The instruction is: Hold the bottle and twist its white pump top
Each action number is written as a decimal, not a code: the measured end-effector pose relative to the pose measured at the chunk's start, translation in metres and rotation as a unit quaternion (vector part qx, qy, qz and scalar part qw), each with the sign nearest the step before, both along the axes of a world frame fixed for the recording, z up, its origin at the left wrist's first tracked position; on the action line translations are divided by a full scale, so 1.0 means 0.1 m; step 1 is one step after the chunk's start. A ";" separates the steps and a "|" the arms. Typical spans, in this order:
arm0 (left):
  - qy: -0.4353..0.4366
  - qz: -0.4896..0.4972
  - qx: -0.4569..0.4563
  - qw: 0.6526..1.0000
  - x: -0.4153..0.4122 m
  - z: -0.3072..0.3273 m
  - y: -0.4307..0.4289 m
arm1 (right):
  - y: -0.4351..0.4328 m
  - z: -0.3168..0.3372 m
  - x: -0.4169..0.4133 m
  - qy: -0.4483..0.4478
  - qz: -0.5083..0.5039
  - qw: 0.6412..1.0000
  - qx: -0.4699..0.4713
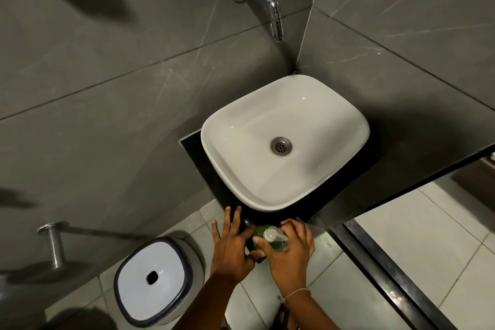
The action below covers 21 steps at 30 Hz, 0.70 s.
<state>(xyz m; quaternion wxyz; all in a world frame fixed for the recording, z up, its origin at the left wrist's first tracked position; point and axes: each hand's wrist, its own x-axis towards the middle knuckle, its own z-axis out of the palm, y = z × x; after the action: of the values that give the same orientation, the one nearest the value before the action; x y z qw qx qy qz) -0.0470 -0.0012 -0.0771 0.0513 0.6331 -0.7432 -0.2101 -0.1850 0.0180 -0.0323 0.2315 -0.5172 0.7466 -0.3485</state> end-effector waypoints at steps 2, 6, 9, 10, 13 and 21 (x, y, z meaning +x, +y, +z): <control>0.003 0.003 0.003 1.000 -0.01 0.00 0.00 | -0.03 0.03 0.06 0.004 -0.020 1.000 0.023; 0.006 0.001 0.000 1.000 0.00 0.00 0.00 | 0.05 0.03 0.01 -0.021 0.010 1.000 -0.020; 0.001 -0.004 0.000 1.000 0.00 0.00 0.00 | 0.05 0.06 -0.03 -0.037 0.011 0.999 -0.025; 0.000 -0.004 0.000 1.000 0.00 0.00 0.00 | 0.04 0.08 -0.02 -0.037 0.000 0.999 -0.018; 0.004 -0.002 0.001 1.000 0.00 0.00 -0.01 | -0.02 0.08 0.04 -0.013 -0.022 1.000 0.008; 0.007 -0.004 -0.009 1.000 0.01 -0.01 -0.01 | 0.01 0.04 0.02 -0.013 -0.001 1.000 -0.018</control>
<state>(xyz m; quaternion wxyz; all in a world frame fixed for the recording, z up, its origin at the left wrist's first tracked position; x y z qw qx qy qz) -0.0464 -0.0022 -0.0782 0.0611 0.6285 -0.7471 -0.2079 -0.1829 0.0185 -0.0282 0.2320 -0.5160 0.7376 -0.3687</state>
